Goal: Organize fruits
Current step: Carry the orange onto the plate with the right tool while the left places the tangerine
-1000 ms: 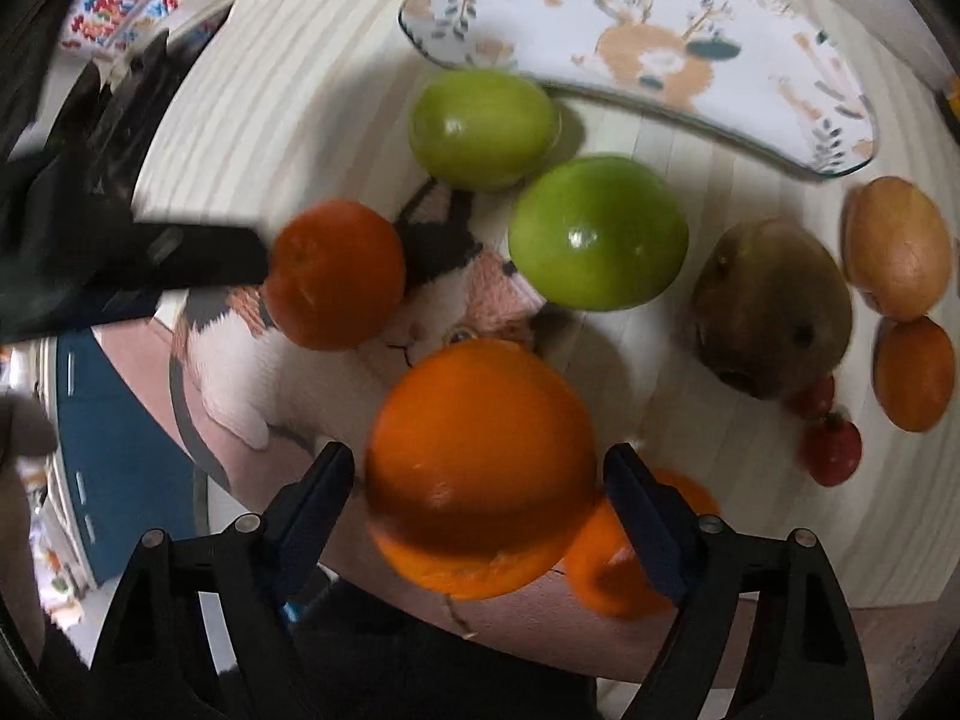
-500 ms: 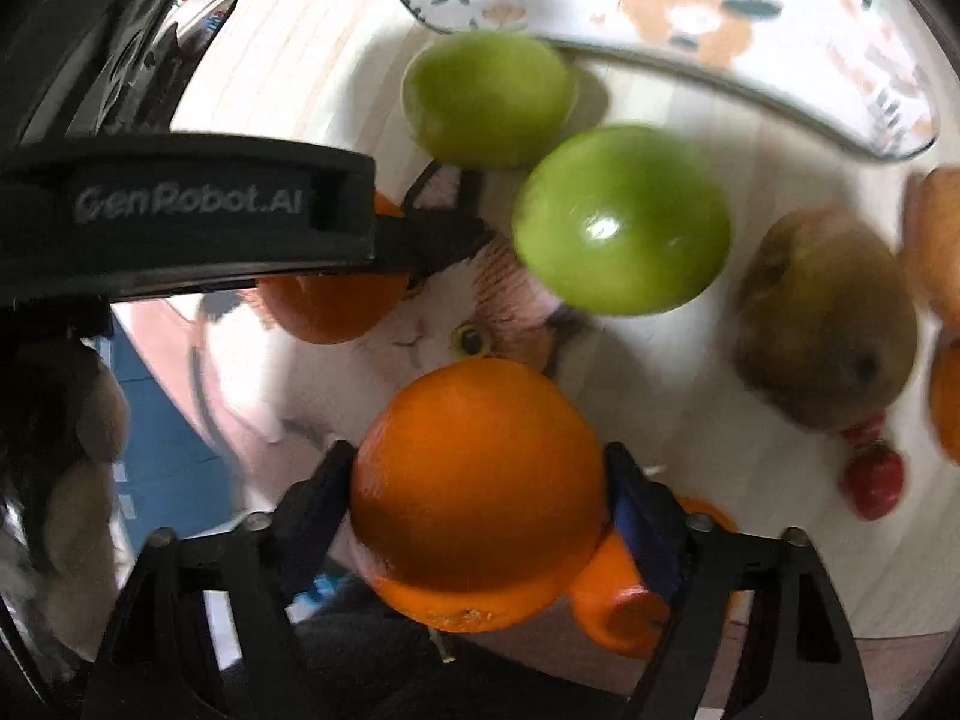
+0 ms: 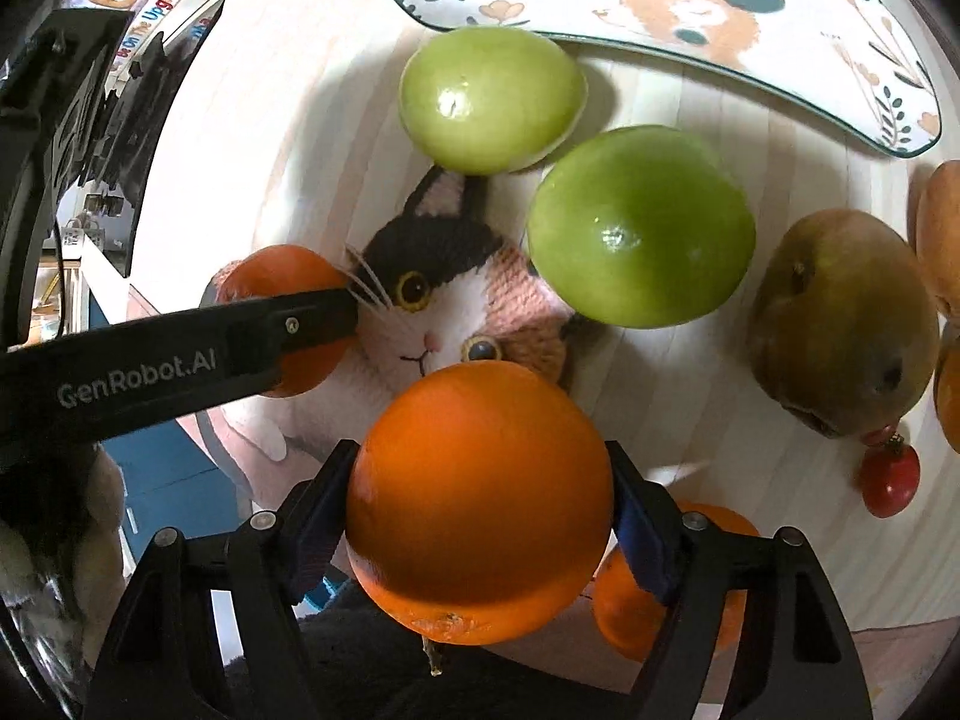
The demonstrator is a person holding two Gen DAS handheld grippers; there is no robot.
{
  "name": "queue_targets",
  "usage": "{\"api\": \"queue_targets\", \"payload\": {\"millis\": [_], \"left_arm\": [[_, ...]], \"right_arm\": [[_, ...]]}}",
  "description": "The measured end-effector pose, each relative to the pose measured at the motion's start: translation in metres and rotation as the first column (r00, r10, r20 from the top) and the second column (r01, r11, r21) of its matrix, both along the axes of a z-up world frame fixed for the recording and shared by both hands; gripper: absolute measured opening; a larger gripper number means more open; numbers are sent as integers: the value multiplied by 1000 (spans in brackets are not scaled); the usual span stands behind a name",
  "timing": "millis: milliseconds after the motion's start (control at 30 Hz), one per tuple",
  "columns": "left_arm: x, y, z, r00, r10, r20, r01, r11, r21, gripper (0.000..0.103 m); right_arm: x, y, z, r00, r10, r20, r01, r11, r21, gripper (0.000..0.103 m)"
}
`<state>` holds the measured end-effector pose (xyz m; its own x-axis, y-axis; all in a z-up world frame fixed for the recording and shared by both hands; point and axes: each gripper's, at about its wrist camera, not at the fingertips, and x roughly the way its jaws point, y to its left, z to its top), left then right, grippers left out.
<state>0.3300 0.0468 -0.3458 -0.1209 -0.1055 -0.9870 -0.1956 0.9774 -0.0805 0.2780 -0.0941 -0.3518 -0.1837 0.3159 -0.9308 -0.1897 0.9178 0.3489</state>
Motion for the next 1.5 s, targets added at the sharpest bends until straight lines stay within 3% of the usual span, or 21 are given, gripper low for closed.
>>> {"api": "queue_targets", "payload": {"millis": [133, 267, 367, 467, 600, 667, 900, 1200, 1500], "left_arm": [[-3, 11, 22, 1000, 19, 15, -19, 999, -26, 63], [6, 21, 75, 996, 2, 94, 3, 999, -52, 63], [34, 18, 123, 982, -17, 189, 28, 998, -57, 63], [74, 3, 143, 964, -52, 261, 68, 996, -52, 63], [123, -36, 122, 954, -108, 280, 118, 993, -21, 63], [147, -47, 105, 961, -121, 250, 134, 990, -33, 63], [204, -76, 45, 988, -117, 99, 127, 986, -104, 63], [213, -84, 20, 988, -149, 30, 151, 981, -118, 63], [212, -93, 14, 985, -167, 37, 169, 983, -76, 64]], "right_arm": [[3, -10, 12, 998, -55, 1, 55, 998, 38, 79], [17, -26, 45, 993, -111, 33, 108, 989, 103, 79], [38, -51, 79, 981, -175, 81, 161, 975, 155, 79], [73, -76, 104, 960, -231, 155, 208, 967, 150, 79], [132, -101, 100, 935, -271, 231, 265, 963, 59, 79], [165, -111, 85, 931, -275, 241, 286, 958, -9, 79], [215, -113, 44, 951, -219, 216, 252, 958, -136, 79], [234, -102, 20, 959, -224, 172, 252, 954, -163, 79], [244, -102, 10, 962, -242, 125, 260, 954, -152, 81]]}}
